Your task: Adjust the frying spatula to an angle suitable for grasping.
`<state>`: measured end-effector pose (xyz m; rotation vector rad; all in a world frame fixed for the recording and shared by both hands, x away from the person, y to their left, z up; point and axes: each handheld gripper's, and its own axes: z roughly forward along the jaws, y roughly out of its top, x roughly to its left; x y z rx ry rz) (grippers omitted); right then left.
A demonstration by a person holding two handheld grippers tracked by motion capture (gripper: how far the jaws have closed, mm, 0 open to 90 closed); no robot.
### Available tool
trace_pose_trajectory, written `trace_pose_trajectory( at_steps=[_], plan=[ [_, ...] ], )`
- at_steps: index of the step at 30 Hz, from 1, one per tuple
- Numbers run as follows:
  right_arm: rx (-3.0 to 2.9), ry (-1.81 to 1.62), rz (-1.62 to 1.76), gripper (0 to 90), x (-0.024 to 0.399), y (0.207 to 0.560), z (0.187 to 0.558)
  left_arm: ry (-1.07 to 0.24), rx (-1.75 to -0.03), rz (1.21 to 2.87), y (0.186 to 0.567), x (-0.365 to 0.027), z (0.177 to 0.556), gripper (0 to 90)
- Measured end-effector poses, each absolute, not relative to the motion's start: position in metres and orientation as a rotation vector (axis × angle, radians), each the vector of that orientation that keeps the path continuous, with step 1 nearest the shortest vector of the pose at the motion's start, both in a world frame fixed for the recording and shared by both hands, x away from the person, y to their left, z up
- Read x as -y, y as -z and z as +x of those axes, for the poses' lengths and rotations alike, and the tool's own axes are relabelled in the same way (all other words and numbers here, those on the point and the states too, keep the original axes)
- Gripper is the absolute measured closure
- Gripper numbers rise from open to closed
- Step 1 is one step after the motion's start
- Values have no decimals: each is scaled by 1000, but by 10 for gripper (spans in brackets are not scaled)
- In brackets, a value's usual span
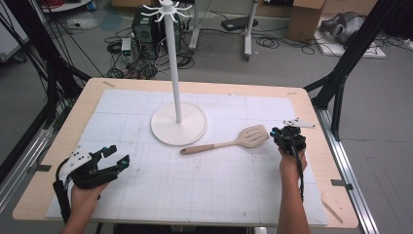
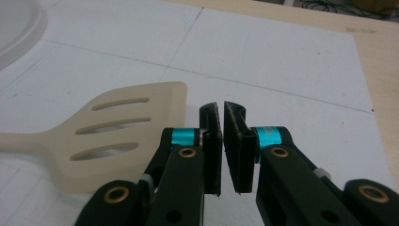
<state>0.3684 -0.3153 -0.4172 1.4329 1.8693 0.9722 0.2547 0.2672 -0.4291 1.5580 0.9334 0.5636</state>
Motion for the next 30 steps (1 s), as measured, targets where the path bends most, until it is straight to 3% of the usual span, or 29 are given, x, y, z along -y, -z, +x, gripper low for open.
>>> trace_pose_trajectory(
  at_steps=[30],
  plan=[
    [-2019, -966, 1262, 895, 277, 427, 401, -572, -978, 1564, 432, -273, 256, 387]
  ],
)
